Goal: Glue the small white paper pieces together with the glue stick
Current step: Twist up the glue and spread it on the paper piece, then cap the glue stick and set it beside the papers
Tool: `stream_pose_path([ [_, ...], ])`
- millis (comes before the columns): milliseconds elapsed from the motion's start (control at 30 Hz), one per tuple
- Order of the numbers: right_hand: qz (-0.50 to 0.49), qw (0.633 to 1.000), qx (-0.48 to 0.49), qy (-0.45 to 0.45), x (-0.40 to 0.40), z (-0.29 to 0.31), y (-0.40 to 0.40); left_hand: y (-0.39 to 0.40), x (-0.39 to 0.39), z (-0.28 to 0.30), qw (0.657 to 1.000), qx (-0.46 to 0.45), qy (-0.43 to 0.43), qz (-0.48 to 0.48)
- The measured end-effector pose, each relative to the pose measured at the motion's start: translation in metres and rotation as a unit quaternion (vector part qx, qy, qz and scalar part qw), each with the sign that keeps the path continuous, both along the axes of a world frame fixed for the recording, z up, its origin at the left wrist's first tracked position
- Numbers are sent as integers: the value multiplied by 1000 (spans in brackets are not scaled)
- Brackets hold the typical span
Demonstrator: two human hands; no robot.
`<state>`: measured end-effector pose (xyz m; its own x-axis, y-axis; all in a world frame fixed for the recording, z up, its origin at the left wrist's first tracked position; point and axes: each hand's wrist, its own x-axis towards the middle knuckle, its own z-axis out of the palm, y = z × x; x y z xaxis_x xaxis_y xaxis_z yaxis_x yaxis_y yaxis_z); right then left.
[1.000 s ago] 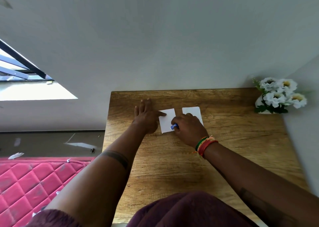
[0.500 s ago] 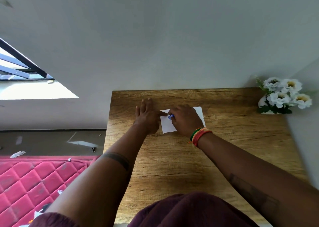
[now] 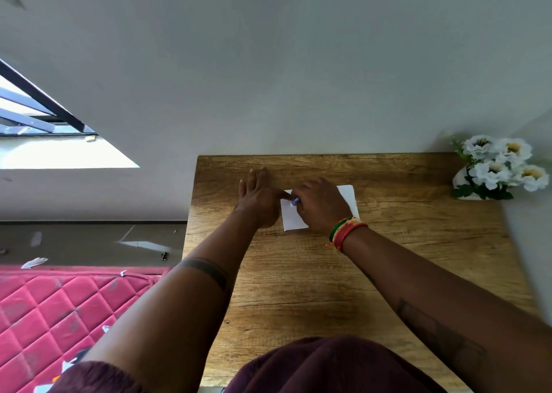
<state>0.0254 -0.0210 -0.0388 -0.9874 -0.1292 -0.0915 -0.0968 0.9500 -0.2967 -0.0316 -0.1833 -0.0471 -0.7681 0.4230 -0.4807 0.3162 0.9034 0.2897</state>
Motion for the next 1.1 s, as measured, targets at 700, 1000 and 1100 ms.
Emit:
stream_pose_path([
  [700,-371,787,-489,-66,52,18,58,16,17,6,990,115,83,26],
  [1000,-381,560,-722,-140,58,23,34,7,37,25,907,323,-13,271],
  [1100,-365,493,-773,-160,61,24,23,6,55,34,800,453,-166,357],
])
